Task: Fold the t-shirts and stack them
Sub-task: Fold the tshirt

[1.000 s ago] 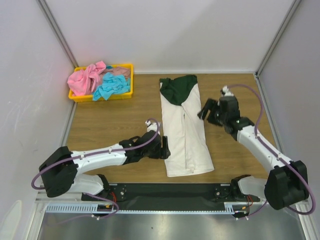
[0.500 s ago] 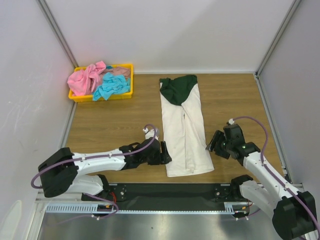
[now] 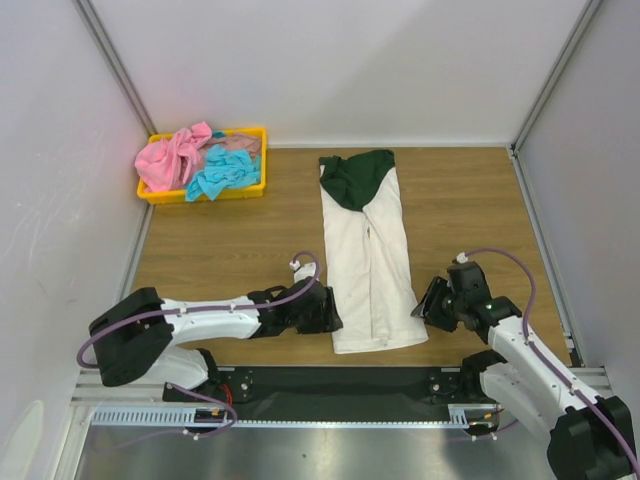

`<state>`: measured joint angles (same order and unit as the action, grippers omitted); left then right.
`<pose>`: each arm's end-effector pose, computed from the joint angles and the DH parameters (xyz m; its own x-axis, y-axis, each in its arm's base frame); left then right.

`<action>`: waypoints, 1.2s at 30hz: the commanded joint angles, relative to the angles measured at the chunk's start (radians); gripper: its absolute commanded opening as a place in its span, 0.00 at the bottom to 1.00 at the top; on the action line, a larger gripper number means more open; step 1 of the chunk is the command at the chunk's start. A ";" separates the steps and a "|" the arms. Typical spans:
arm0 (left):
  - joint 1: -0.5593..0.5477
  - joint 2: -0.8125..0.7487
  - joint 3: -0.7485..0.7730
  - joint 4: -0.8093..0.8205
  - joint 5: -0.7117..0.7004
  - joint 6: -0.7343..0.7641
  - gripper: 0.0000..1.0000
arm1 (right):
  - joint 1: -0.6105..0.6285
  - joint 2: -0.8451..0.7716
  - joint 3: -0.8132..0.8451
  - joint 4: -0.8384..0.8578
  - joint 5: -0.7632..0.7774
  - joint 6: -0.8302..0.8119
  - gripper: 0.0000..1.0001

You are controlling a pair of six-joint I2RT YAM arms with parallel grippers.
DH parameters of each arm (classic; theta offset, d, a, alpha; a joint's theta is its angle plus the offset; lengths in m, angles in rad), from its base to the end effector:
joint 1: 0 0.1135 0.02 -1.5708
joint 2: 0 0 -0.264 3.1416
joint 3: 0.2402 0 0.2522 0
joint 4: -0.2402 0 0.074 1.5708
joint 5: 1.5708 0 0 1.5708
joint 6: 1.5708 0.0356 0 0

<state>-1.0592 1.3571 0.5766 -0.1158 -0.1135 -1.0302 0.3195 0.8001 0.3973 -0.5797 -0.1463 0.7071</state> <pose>0.1252 -0.2148 0.1563 -0.9099 -0.1194 -0.3972 0.1002 0.8660 -0.4899 0.1366 0.0506 0.1712 -0.8522 0.3950 -0.3431 0.2185 0.8645 0.4527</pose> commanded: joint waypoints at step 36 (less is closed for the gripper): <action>-0.005 -0.179 0.264 -0.283 -0.098 0.341 0.58 | 0.207 0.105 0.381 -0.189 0.120 -0.020 0.56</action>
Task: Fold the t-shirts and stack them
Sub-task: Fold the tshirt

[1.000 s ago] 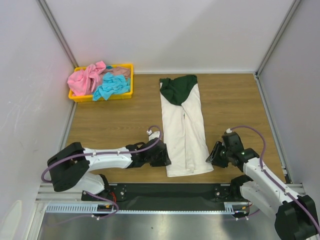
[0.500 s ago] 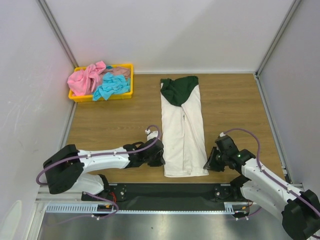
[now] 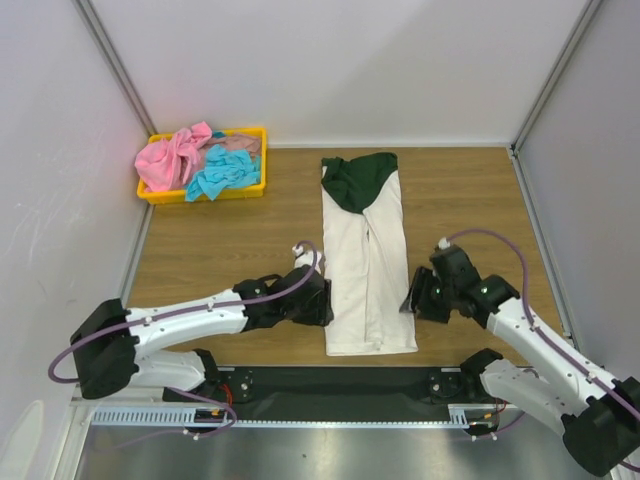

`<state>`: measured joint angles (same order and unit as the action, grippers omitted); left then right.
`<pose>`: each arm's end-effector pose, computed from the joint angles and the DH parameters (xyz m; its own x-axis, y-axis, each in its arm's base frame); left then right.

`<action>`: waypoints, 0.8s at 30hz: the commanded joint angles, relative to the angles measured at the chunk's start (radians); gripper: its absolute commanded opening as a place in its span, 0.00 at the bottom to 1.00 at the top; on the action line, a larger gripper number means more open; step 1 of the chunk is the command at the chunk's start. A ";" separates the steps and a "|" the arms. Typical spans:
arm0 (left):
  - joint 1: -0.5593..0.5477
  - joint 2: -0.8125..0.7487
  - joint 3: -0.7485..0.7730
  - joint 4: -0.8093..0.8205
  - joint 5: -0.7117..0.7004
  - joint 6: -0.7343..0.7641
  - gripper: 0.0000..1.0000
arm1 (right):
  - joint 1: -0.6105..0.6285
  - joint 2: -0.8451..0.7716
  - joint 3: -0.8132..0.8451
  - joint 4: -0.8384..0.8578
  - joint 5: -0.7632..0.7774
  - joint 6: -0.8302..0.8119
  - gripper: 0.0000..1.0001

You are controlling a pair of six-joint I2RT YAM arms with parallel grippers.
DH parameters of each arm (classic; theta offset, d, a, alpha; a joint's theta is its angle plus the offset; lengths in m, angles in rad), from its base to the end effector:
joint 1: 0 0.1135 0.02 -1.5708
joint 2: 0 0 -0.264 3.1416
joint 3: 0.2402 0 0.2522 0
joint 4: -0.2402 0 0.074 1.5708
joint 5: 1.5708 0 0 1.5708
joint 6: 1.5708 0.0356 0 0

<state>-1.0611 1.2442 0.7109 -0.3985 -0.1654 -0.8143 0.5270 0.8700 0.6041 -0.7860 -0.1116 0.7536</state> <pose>0.1231 -0.2082 0.2031 -0.8601 0.0686 -0.5055 0.2733 0.8987 -0.3430 0.1329 0.0819 0.2138 -0.9220 0.2503 -0.2955 0.1143 0.9050 0.4099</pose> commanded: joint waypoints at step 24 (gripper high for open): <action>-0.066 0.304 0.082 0.520 0.090 -0.226 0.51 | -0.243 0.799 0.456 0.748 -0.039 -0.174 0.49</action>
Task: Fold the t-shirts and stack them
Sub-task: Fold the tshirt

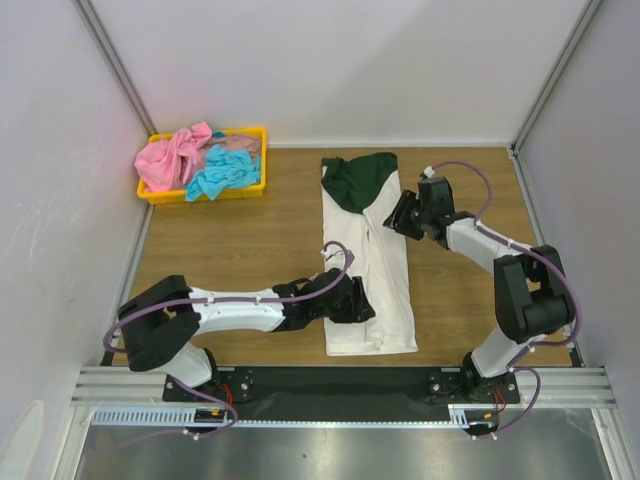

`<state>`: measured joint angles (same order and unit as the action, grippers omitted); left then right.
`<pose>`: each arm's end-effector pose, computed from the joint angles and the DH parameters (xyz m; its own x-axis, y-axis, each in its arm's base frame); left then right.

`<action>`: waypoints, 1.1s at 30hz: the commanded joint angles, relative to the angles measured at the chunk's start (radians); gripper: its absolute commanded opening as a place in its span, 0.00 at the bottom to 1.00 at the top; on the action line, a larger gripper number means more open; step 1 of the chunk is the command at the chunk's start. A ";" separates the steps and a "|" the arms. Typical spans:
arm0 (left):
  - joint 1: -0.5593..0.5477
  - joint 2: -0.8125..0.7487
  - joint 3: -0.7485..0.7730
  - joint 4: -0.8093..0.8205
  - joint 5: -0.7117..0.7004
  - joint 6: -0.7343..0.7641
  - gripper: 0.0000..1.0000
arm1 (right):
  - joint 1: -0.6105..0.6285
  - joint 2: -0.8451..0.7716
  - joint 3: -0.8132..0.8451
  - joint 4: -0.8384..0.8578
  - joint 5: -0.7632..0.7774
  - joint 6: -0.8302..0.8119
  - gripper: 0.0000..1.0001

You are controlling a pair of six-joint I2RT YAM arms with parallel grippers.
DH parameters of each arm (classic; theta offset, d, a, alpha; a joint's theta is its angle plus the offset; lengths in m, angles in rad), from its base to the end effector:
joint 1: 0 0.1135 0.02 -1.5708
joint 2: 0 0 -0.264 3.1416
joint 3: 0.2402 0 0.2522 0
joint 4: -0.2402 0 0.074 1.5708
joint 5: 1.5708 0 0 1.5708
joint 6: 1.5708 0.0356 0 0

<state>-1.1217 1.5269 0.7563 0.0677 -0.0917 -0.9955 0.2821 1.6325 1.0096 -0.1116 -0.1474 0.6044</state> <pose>0.1373 -0.2774 0.1789 -0.8799 -0.0987 -0.4648 0.2361 0.7581 -0.6080 0.3359 0.1028 0.2096 -0.7456 0.3691 -0.5548 0.0531 0.8628 0.5027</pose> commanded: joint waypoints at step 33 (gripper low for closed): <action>-0.026 0.124 0.060 0.026 0.056 -0.064 0.51 | 0.023 0.076 -0.035 0.098 0.019 -0.022 0.00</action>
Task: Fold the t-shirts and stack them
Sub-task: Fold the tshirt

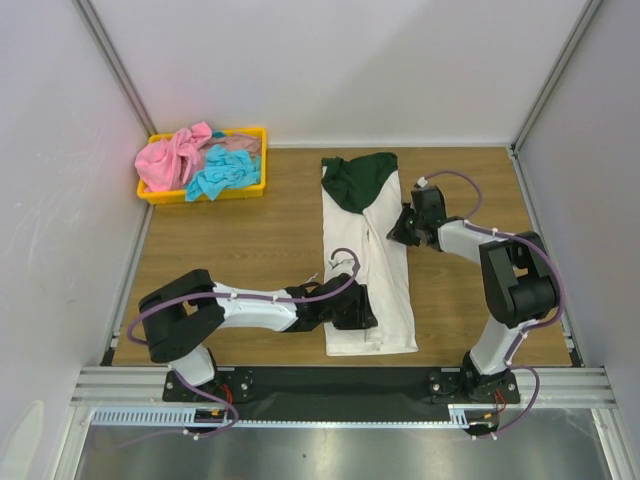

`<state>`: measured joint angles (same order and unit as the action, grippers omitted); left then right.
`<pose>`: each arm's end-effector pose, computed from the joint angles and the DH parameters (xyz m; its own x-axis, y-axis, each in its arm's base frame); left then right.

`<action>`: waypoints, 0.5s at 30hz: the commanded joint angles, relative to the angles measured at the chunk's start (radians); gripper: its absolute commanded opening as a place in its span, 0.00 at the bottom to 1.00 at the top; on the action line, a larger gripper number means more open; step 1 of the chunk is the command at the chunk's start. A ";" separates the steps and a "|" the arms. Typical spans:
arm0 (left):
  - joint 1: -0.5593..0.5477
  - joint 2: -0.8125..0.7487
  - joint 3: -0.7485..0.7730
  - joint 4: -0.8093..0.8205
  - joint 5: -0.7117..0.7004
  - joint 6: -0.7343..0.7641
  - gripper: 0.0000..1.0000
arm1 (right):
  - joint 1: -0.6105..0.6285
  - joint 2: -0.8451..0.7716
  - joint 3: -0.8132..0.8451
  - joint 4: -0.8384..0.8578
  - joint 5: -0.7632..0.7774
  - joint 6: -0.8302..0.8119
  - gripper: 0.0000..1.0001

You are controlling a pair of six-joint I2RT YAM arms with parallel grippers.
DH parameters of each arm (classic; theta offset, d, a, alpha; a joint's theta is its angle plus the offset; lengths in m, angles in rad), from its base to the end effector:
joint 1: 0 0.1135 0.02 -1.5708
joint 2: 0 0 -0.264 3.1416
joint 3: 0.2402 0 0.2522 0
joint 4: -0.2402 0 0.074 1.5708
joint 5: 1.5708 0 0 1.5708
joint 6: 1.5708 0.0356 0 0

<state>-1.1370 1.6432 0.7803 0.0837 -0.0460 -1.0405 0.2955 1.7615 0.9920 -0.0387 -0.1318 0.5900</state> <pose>0.1368 -0.2914 0.1527 -0.9195 -0.0653 -0.3877 0.1967 0.7774 -0.5974 0.3461 0.1103 0.1663 -0.7837 0.3380 -0.5212 0.0728 0.8832 0.4633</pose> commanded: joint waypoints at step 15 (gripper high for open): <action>-0.012 0.030 0.039 0.041 0.034 -0.026 0.50 | 0.014 -0.008 -0.070 0.068 0.012 0.001 0.00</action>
<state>-1.1400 1.6684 0.7822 0.0937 -0.0216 -1.0496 0.3042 1.7428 0.9272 -0.0128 -0.1314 0.5911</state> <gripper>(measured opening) 0.505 0.011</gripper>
